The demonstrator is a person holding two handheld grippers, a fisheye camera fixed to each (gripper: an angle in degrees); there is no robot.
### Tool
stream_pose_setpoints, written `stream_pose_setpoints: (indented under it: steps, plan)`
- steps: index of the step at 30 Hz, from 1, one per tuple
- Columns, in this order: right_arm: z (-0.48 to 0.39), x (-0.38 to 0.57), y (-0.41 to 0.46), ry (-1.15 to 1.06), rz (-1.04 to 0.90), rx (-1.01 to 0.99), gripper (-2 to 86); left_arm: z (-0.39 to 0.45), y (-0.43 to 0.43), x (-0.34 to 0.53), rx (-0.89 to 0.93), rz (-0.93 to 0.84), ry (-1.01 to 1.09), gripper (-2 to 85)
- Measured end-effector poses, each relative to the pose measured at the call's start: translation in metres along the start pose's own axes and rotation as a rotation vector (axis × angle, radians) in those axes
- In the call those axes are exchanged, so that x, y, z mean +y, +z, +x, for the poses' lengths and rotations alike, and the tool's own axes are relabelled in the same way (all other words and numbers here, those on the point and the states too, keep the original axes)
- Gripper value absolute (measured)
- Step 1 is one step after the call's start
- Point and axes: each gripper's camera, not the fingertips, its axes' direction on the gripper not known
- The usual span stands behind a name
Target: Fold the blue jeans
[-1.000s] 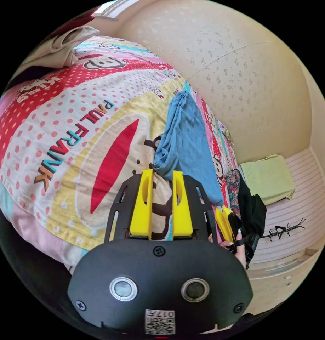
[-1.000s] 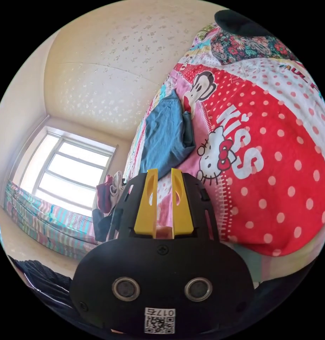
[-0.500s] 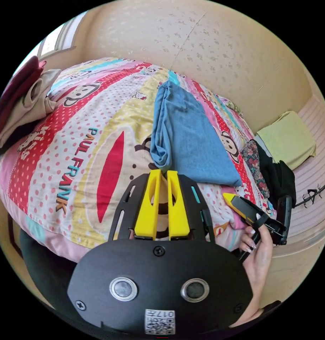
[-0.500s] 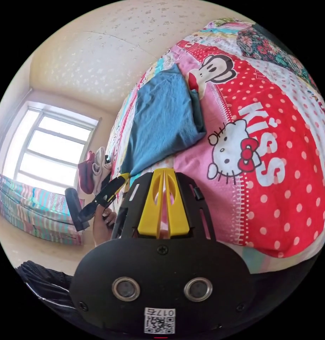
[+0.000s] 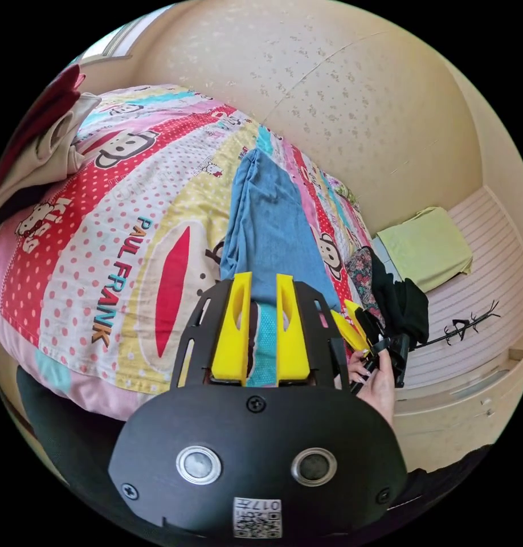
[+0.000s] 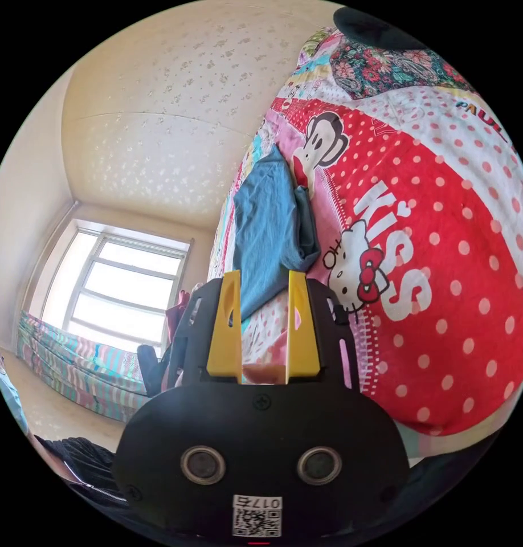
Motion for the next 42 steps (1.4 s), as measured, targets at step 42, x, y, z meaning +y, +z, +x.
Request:
stream_pose_setpoints:
  steps: [42]
  plan:
    - [0.018, -0.056, 0.011, 0.223, 0.134, 0.018, 12.1, -0.007, -0.014, -0.029, 0.050, 0.053, -0.067, 3.6]
